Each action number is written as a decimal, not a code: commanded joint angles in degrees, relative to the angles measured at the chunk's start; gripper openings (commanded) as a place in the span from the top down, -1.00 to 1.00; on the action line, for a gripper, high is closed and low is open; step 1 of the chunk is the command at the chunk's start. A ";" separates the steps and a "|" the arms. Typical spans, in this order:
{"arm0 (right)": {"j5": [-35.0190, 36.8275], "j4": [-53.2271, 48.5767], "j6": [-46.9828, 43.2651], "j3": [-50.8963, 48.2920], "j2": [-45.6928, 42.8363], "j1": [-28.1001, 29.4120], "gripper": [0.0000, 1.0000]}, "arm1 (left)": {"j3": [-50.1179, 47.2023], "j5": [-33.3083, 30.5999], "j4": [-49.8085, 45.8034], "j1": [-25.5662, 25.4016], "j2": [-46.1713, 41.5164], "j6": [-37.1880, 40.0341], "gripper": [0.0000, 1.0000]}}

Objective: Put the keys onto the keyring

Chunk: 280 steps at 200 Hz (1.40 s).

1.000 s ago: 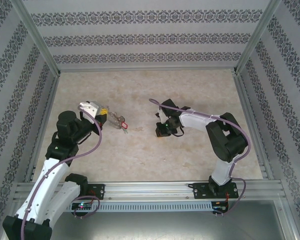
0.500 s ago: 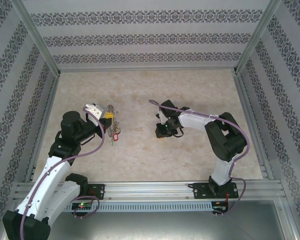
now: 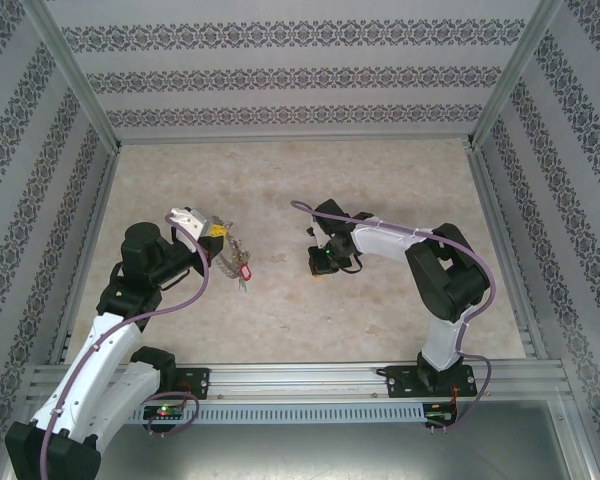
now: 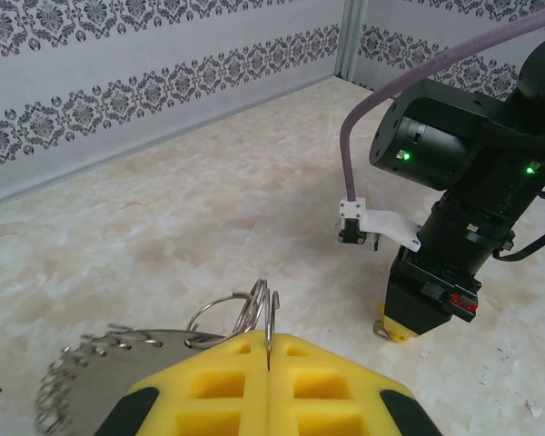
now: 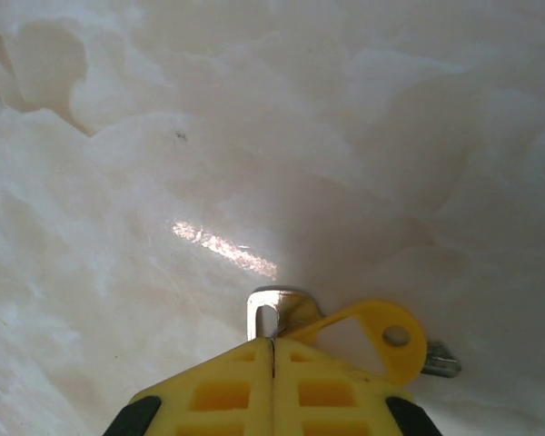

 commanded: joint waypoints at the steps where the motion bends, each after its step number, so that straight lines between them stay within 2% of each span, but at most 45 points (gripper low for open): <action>1: 1.75 -1.45 -0.87 0.42 -1.81 0.46 0.99 | 0.29 2.19 4.45 -0.74 -1.08 -0.24 1.00; 20: -0.13 0.63 -1.55 -0.72 -6.59 -0.26 1.00 | 0.45 4.20 5.37 -0.88 -0.42 -0.24 1.00; 47: -2.92 6.18 -5.96 -4.42 -18.29 -3.28 1.00 | 1.22 9.97 6.88 -2.06 2.15 1.06 1.00; 60: -7.59 9.67 -9.44 -6.88 -24.25 -5.46 1.00 | 1.79 12.38 7.66 -3.70 3.94 2.54 1.00; 79: -18.23 13.29 -15.82 -9.69 -31.39 -8.58 1.00 | 3.18 13.66 7.64 -7.66 6.93 5.76 1.00; 96: -24.05 13.56 -21.04 -10.79 -35.95 -10.21 1.00 | 5.15 13.71 6.63 -11.53 10.48 8.77 1.00; 108: -25.08 13.92 -26.25 -12.35 -39.10 -10.42 1.00 | 6.65 13.58 6.39 -13.96 13.05 10.35 1.00; 117: -21.25 13.38 -32.73 -13.92 -41.87 -9.02 1.00 | 7.49 13.22 6.57 -15.78 14.73 11.44 1.00; 139: -2.78 16.22 -47.79 -19.39 -48.47 -2.80 1.00 | 9.84 12.24 6.79 -18.93 18.64 12.46 1.00; 147: 3.11 18.32 -50.54 -21.16 -50.13 -1.28 1.00 | 10.48 11.88 6.75 -19.64 19.71 12.81 1.00; 153: 4.04 19.67 -50.24 -21.78 -50.92 -1.56 1.00 | 10.84 11.78 6.88 -20.02 20.24 12.93 1.00; 159: 1.59 20.50 -47.94 -21.78 -51.73 -3.16 1.00 | 11.14 11.71 6.96 -20.33 20.81 12.95 1.00; 169: -9.26 21.34 -43.29 -21.51 -52.17 -7.24 1.00 | 11.32 11.67 7.38 -20.74 21.41 13.00 1.00; 171: -13.85 21.97 -41.28 -21.42 -52.13 -8.75 1.00 | 11.27 11.68 7.56 -20.86 21.48 13.02 1.00; 188: -34.93 26.95 -28.56 -20.74 -48.67 -14.94 1.00 | 11.36 11.60 8.19 -21.20 22.27 12.97 1.00; 196: -39.56 26.37 -26.48 -19.25 -46.11 -15.36 1.00 | 11.27 11.70 8.50 -21.33 22.53 12.88 1.00; 208: -38.19 22.65 -29.34 -17.65 -43.96 -13.43 1.00 | 11.24 11.65 9.31 -21.45 22.84 12.48 1.00; 221: -29.75 18.42 -39.60 -18.01 -44.79 -8.62 1.00 | 11.28 11.97 9.95 -21.79 23.29 12.23 1.00; 229: -24.38 19.97 -45.49 -20.18 -45.98 -6.00 1.00 | 11.49 11.89 9.98 -22.06 23.54 12.24 1.00; 234: -18.09 21.87 -48.85 -21.72 -46.79 -3.76 1.00 | 11.64 11.76 9.77 -22.23 23.66 12.18 1.00; 242: -12.68 23.93 -50.06 -22.92 -47.13 -2.12 1.00 | 11.85 11.52 9.43 -22.33 23.67 12.31 1.00; 249: -10.88 27.08 -44.76 -23.16 -46.77 -3.19 1.00 | 11.87 11.01 9.38 -22.42 23.69 12.33 1.00; 254: -13.25 27.92 -38.90 -22.21 -45.62 -5.78 1.00 | 11.79 10.51 9.35 -22.51 23.59 12.33 1.00; 267: -30.97 24.81 -26.99 -16.83 -41.03 -14.39 1.00 | 11.63 9.41 9.38 -22.50 23.18 12.52 1.00; 272: -35.85 22.53 -24.54 -15.03 -38.59 -15.85 1.00 | 11.46 8.85 9.38 -22.51 23.04 12.58 1.00; 280: -39.31 16.45 -24.24 -12.02 -34.89 -16.28 1.00 | 11.12 7.81 9.68 -22.51 22.60 12.68 1.00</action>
